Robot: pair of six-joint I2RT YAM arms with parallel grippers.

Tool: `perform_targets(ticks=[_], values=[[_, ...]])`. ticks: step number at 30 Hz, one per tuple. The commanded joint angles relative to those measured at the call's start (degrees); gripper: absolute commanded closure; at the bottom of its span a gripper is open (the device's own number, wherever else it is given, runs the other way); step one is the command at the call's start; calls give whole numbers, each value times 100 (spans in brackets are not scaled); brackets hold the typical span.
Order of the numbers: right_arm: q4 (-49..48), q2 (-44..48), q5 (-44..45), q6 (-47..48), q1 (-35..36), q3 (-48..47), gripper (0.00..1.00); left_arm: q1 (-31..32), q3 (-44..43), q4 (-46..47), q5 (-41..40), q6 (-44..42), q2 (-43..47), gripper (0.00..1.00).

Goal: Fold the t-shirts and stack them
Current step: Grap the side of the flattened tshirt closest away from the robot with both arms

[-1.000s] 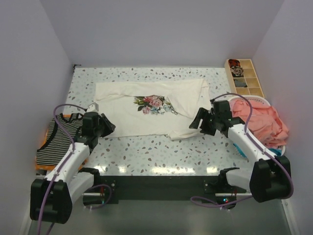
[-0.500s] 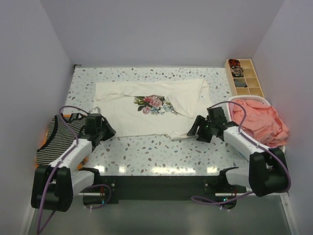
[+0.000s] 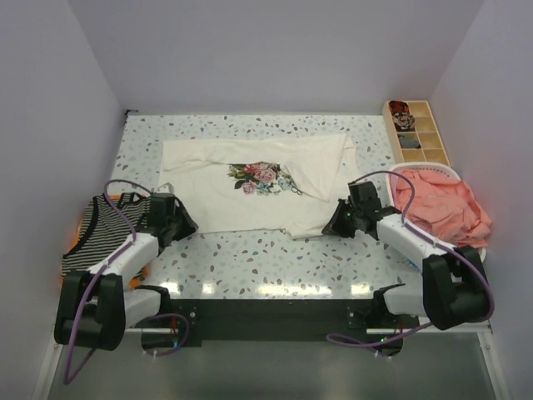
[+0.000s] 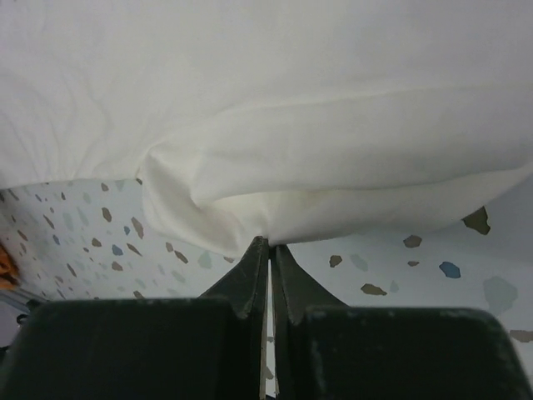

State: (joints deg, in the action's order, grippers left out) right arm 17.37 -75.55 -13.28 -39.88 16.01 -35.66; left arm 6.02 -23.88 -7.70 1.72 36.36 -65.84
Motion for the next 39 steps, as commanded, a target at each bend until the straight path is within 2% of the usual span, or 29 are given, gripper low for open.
perform_targets(ticks=[1, 9, 15, 18, 19, 22, 26, 29, 32, 36, 39], values=[[153, 497, -104, 6, 51, -300, 100, 13, -135, 287, 65, -155, -148, 69], [136, 146, -772, -187, 51, -942, 100, 13, -170, 419, 320, -234, -517, 69], [-172, -706, -870, -249, 60, -1460, 99, 22, -179, 498, 470, -287, -771, 69], [-251, -1207, -826, -29, 60, -1776, 62, 13, -205, 524, 540, -313, -894, 69], [-251, -1295, -791, 154, 51, -1847, 56, 13, -196, 524, 566, -322, -921, 69], [-269, -1200, -431, 611, 78, -1962, 43, 13, -188, 542, 558, -349, -1009, 69], [196, -541, 166, 1069, 69, -2015, 33, 13, -214, 577, 558, -358, -1123, 69], [793, -110, 562, 1228, 69, -1989, 30, 13, -249, 621, 602, -349, -1211, 69], [1128, 119, 554, 1158, 78, -1752, 32, 13, -310, 656, 628, -366, -1290, 69], [989, 295, 633, 860, 60, -1155, 32, 13, -363, 604, 593, -419, -1299, 70], [892, 190, 642, 719, 69, -1049, 35, 13, -381, 533, 576, -445, -1256, 70]])
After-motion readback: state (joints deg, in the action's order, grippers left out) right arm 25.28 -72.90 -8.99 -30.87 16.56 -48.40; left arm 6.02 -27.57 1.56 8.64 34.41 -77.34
